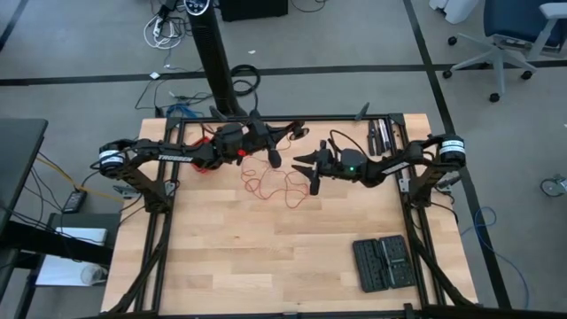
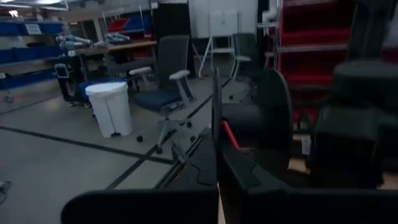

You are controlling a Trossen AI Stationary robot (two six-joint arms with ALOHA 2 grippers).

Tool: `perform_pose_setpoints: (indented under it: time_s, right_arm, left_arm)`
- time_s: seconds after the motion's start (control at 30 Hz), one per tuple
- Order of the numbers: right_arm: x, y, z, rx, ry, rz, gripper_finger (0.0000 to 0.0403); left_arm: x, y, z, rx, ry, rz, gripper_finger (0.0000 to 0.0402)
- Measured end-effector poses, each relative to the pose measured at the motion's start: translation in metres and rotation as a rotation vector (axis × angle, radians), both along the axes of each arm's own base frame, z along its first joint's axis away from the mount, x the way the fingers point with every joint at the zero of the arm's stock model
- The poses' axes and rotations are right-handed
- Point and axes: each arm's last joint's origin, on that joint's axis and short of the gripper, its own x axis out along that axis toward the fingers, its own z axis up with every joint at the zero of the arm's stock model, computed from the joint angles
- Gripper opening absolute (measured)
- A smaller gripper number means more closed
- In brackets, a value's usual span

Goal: Coil cords
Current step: Coil the wire to the spool

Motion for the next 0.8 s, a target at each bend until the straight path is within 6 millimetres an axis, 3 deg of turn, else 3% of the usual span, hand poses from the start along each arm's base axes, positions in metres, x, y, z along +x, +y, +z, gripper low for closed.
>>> perform_pose_setpoints:
  time_s: [0.3,0.6,0.8]
  right_arm:
    - [0.015,-0.002,0.024,0.024,-0.117,0.021,0.0123]
    - [0.014,-0.013,0.029,-0.043,-0.139,-0.079,0.0111]
    - [0.013,-0.018,0.032,-0.028,-0.179,-0.014,0.0107]
  left_arm:
    - [0.000,0.000,0.005,-0.055,-0.078,-0.005,0.0000]
    - [-0.001,-0.004,0.009,-0.038,-0.141,-0.013,0.0000]
    - [-0.006,-0.012,0.004,0.004,-0.196,0.007,0.0000]
